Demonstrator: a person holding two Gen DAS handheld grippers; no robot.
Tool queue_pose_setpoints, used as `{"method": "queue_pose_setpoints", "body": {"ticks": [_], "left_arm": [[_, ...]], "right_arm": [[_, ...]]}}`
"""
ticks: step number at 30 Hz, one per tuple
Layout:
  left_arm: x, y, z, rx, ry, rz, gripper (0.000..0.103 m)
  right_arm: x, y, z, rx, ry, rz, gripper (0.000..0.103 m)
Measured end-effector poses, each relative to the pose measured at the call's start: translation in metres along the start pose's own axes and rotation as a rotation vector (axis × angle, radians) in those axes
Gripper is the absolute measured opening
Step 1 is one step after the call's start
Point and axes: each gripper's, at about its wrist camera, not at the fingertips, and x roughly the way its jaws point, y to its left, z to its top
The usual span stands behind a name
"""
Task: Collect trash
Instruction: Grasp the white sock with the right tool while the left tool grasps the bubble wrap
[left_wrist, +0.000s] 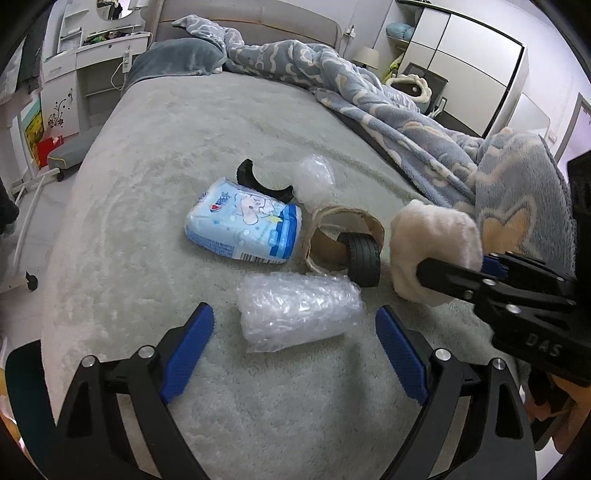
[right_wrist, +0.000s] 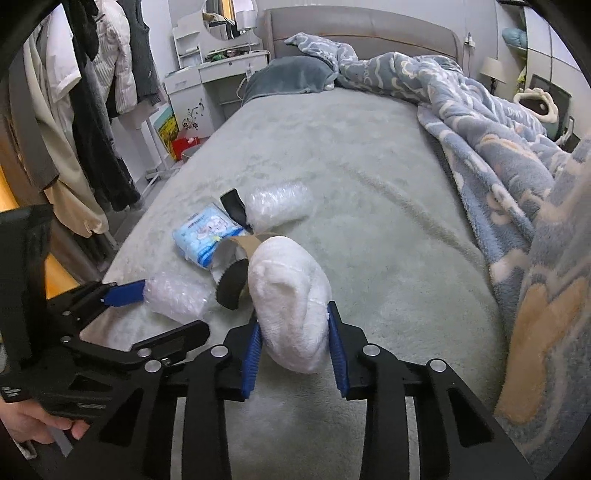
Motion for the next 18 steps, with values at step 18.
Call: {"method": "queue_pose_setpoints", "body": {"ticks": [18], "left_arm": [[-0.003,0.007,0.003,-0.034,-0.003,-0.018,0.064]], "right_arm": [[-0.016,0.018,0.009,0.116,-0.021,0.035,0.033]]}}
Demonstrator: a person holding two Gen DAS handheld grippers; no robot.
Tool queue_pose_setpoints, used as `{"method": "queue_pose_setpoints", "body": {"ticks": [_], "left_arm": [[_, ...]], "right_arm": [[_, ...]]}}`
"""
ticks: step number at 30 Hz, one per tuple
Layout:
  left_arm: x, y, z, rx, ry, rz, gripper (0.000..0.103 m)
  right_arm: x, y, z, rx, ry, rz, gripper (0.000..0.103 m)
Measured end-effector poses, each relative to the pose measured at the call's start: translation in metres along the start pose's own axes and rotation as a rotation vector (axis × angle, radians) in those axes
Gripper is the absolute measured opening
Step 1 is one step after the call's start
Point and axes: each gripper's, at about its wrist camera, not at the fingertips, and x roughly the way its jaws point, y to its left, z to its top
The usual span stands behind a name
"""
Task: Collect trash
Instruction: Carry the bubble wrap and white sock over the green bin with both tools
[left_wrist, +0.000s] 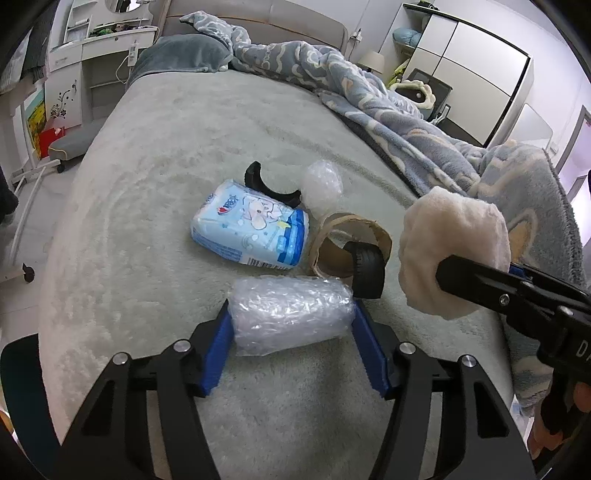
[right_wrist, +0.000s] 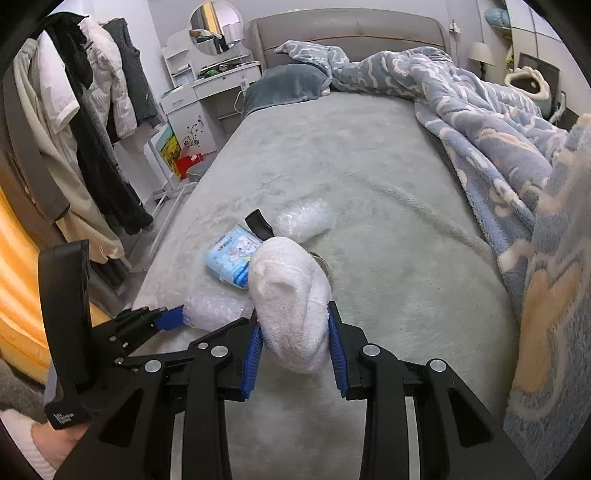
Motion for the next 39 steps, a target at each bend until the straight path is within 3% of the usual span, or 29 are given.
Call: {"method": "queue_pose_setpoints", "body": {"ticks": [10,20,28,39], "left_arm": [[-0.039,0.011,0.004,0.041,-0.047,0.0,0.064],[-0.079,0.046,0.0,0.103,-0.067,0.047,0.064],[-0.105,0.079,-0.008,0.155,-0.081,0.096,0.064],[-0.124,0.139,-0.024,0.15,-0.044,0.15,0.065]], "right_arm": [[-0.012,0.022,-0.009,0.028,-0.02,-0.026,0.033],[-0.026,0.055,-0.009,0.072,-0.098,-0.028,0.033],[-0.024,0.108,-0.021,0.118,-0.13,-0.007,0.033],[-0.02,0.168,-0.034,0.121,-0.151,0.029,0.033]]}}
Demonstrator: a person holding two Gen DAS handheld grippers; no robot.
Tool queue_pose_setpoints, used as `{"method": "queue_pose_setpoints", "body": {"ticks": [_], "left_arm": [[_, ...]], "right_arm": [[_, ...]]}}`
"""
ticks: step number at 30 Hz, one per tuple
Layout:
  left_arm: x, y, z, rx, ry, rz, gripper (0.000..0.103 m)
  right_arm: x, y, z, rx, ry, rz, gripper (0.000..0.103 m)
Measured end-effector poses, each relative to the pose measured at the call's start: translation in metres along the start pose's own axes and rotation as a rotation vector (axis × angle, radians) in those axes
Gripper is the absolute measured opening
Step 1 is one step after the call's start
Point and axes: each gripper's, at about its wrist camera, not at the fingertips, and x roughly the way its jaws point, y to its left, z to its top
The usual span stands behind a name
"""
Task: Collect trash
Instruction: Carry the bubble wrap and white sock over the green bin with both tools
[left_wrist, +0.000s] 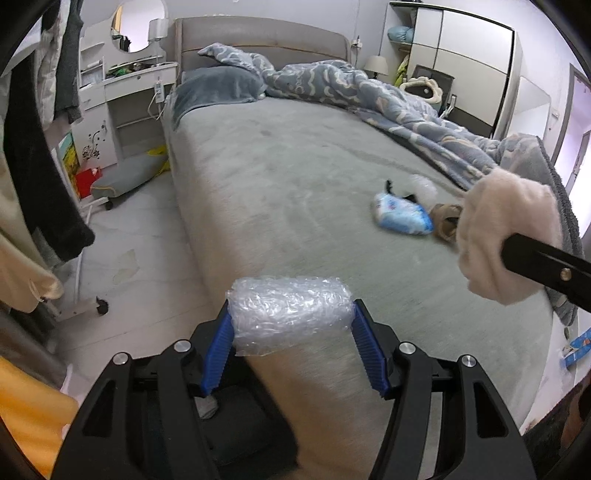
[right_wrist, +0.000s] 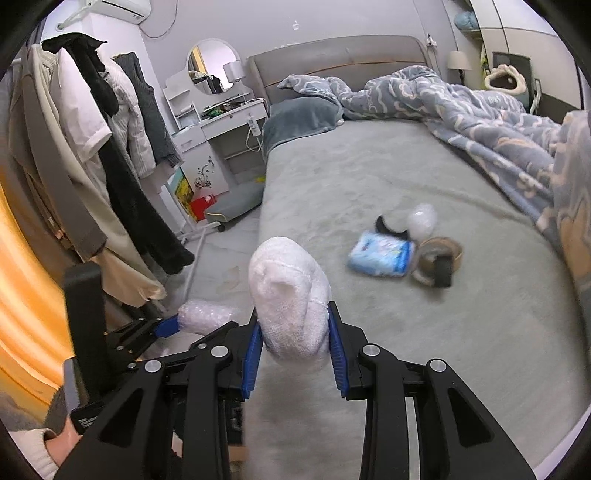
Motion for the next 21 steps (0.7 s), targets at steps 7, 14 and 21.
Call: {"method": "queue_pose_setpoints", "body": {"ticks": [7,14,21], "left_arm": [[0.011,0.04,-0.023,-0.066,0.097,0.051,0.065],[0.027,0.082,-0.045,-0.165,0.199,0.086,0.065],[0.047,0.12,-0.074,-0.217,0.333,0.129,0.065]], "right_arm": [[0.016,0.037,-0.004,-0.035,0.014,0.061,0.033],[0.039,0.06,-0.004,-0.057,0.047,0.1,0.033],[0.063,0.092,-0.006,-0.097,0.072,0.142,0.033]]}}
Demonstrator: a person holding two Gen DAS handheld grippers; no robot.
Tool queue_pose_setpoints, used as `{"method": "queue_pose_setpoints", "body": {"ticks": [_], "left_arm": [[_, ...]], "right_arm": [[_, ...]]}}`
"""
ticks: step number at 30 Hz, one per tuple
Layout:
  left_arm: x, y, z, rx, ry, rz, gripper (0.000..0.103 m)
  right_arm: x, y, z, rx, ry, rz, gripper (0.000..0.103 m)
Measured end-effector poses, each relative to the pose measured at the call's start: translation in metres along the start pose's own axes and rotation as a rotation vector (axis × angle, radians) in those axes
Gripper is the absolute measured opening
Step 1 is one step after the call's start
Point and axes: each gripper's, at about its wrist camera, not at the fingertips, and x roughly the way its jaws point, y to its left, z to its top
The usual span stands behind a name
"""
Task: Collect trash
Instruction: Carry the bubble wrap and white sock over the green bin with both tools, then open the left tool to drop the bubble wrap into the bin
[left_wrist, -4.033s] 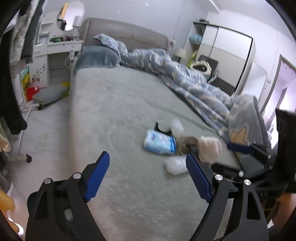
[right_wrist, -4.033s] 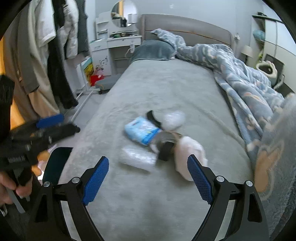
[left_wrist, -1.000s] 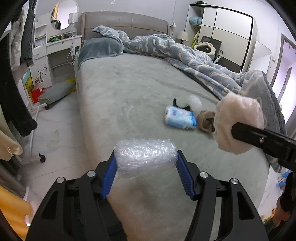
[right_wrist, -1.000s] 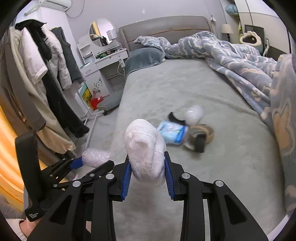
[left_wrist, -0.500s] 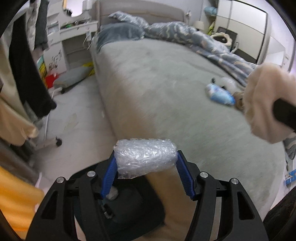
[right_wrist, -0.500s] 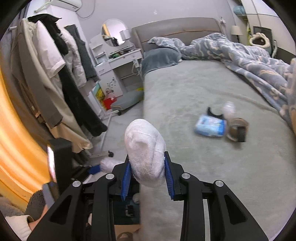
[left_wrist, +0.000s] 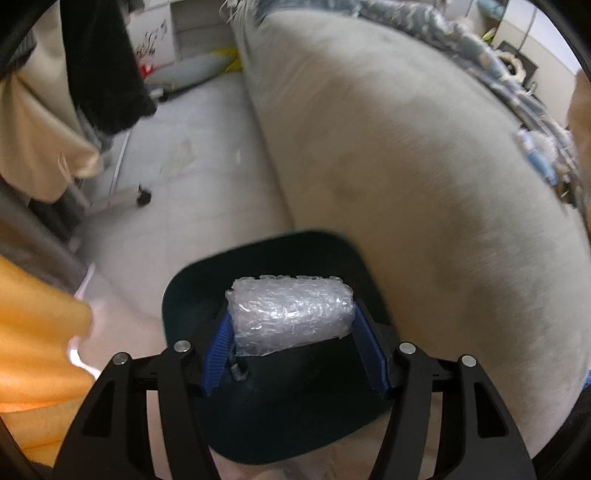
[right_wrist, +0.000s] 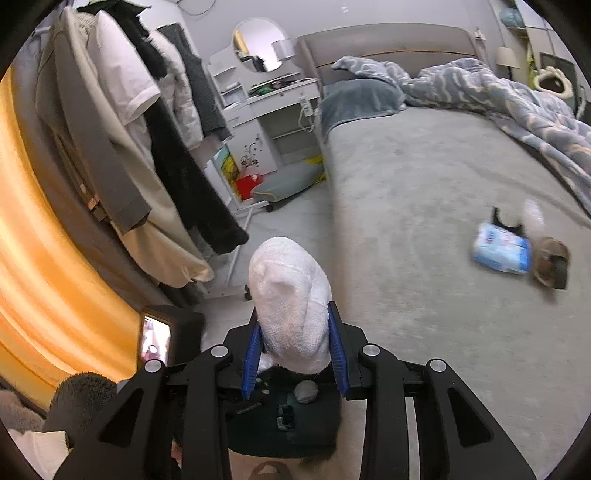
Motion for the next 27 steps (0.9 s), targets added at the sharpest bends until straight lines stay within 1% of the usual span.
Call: {"method": "queue_pose_setpoints", "body": {"ticks": [4,7,13,16,20,27], "left_arm": [[0.016,0.016,-0.007,-0.011,0.072,0.017,0.065],[0.03,0.027,-0.014,-0.019,0.145,0.034,0.065],[0.047,0.041,-0.027,-0.055,0.229,0.004,0.065],[0.047,0.047,-0.026,-0.063,0.238,0.002,0.067],[0.04,0.056,-0.026,-0.077,0.218,-0.013,0.075],[0.027,0.077,-0.026,-0.102,0.197,-0.007,0.077]], "right_arm": [[0.014,0.013,0.001,-0.019,0.019,0.017,0.033],[0.024,0.018,0.001,-0.02,0.031,0.032,0.033],[0.044,0.027,-0.001,-0.044,0.069,0.044,0.033],[0.055,0.029,-0.001,-0.048,0.089,0.043,0.033],[0.071,0.03,-0.004,-0.049,0.126,0.039,0.033],[0.098,0.035,-0.013,-0.075,0.189,0.01,0.033]]}}
